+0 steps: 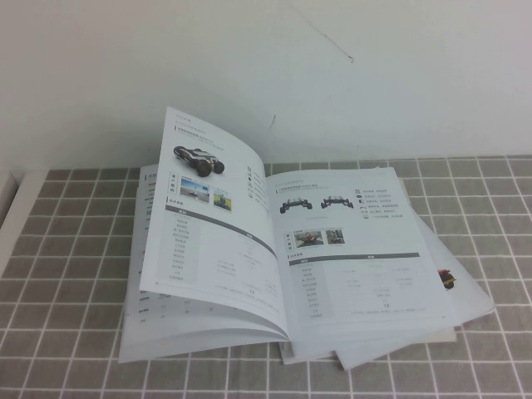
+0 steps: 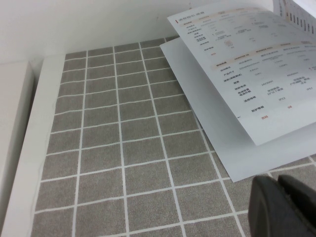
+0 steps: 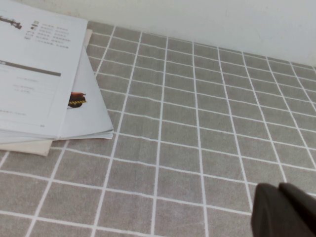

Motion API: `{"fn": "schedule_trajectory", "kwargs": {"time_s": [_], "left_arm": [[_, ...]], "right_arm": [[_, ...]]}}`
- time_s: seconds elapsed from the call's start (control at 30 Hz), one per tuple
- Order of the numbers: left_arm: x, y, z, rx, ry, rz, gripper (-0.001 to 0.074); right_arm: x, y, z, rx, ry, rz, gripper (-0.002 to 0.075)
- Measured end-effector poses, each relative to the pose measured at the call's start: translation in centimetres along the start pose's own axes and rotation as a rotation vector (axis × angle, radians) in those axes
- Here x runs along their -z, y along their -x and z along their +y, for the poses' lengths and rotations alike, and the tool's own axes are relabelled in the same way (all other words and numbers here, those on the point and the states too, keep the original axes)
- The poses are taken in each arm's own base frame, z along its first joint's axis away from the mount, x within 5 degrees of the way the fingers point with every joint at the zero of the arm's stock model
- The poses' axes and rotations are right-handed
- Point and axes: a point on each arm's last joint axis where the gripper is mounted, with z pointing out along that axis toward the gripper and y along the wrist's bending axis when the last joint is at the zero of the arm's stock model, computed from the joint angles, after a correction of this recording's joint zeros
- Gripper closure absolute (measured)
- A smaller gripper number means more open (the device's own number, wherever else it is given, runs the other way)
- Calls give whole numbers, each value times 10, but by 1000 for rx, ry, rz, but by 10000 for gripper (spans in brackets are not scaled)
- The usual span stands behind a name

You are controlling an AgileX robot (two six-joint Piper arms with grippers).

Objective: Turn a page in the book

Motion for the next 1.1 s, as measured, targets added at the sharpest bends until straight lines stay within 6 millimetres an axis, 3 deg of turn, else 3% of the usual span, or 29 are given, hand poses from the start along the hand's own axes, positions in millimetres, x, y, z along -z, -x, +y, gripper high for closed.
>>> {"fn": "schedule_trajectory", "kwargs": {"time_s": [1.1], "left_arm": [[0,0,-1,-4,-15,0,738]], "right_arm": [[0,0,0,0,0,0,727]]}}
